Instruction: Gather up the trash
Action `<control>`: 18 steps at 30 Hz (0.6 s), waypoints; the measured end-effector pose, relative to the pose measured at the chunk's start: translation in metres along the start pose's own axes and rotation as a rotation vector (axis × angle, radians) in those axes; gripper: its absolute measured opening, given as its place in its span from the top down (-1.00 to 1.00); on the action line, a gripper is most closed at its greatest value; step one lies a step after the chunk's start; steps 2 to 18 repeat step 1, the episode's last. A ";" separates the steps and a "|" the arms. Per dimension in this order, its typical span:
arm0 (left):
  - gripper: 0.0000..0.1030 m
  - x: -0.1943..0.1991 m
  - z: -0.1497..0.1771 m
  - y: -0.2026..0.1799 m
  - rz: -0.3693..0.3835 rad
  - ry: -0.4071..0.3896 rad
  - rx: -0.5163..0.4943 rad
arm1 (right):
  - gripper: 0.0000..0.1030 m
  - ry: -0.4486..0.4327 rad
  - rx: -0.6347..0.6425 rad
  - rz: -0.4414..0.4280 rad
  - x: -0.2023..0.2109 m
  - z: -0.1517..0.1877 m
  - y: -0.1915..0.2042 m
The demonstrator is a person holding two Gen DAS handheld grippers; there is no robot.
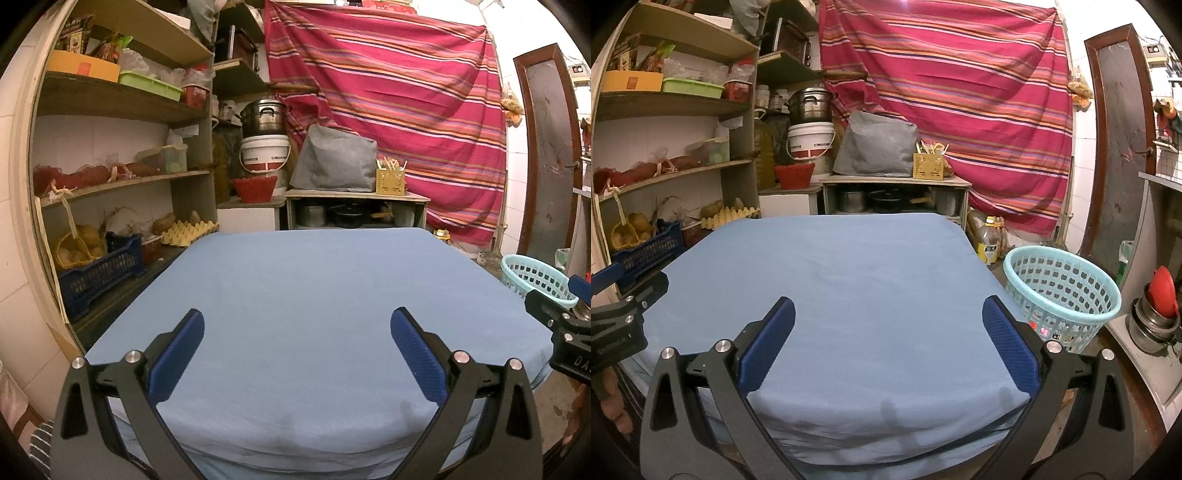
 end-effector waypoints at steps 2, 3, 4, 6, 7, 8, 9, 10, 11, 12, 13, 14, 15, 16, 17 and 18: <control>-0.91 0.000 0.001 0.000 -0.001 0.001 0.001 | -0.92 0.000 0.000 0.000 0.000 0.000 0.000; -0.91 0.000 0.001 0.000 -0.001 0.001 0.001 | -0.92 0.000 0.000 0.000 0.000 0.000 0.000; -0.91 0.000 0.001 0.000 -0.001 0.001 0.001 | -0.92 0.000 0.000 0.000 0.000 0.000 0.000; -0.91 0.000 0.001 0.000 -0.001 0.001 0.001 | -0.92 0.000 0.000 0.000 0.000 0.000 0.000; -0.91 0.000 0.001 0.000 -0.001 0.001 0.001 | -0.92 0.000 0.000 0.000 0.000 0.000 0.000; -0.91 0.000 0.001 0.000 -0.001 0.001 0.001 | -0.92 0.000 0.000 0.000 0.000 0.000 0.000; -0.91 0.000 0.001 0.000 -0.001 0.001 0.001 | -0.92 0.000 0.000 0.000 0.000 0.000 0.000; -0.91 0.000 0.001 0.000 -0.001 0.001 0.001 | -0.92 0.000 0.000 0.000 0.000 0.000 0.000; -0.91 0.000 0.001 0.000 -0.001 0.001 0.001 | -0.92 0.000 0.000 0.000 0.000 0.000 0.000; -0.91 0.000 0.001 0.000 -0.001 0.001 0.001 | -0.92 0.000 0.000 0.000 0.000 0.000 0.000; -0.91 0.000 0.001 0.000 -0.001 0.001 0.001 | -0.92 0.000 0.000 0.000 0.000 0.000 0.000; -0.91 0.000 0.001 0.000 -0.001 0.001 0.001 | -0.92 0.000 0.000 0.000 0.000 0.000 0.000; -0.91 0.000 0.001 0.000 -0.001 0.001 0.001 | -0.92 0.000 0.000 0.000 0.000 0.000 0.000; -0.91 0.000 0.001 0.000 -0.001 0.001 0.001 | -0.92 0.000 0.000 0.000 0.000 0.000 0.000; -0.91 0.000 0.001 0.000 -0.001 0.001 0.001 | -0.92 0.000 0.000 0.000 0.000 0.000 0.000; -0.91 0.000 0.001 0.000 -0.001 0.001 0.001 | -0.92 0.000 0.000 0.000 0.000 0.000 0.000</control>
Point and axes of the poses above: each gripper's, at about its wrist camera, not at the fingertips, and x roughly against the way its jaws point, y to its left, z to its underside, the point moved 7 cm from there along -x, roughly the way its jaws point, and after that the axes turned 15 degrees about z, right-handed, at the moved point
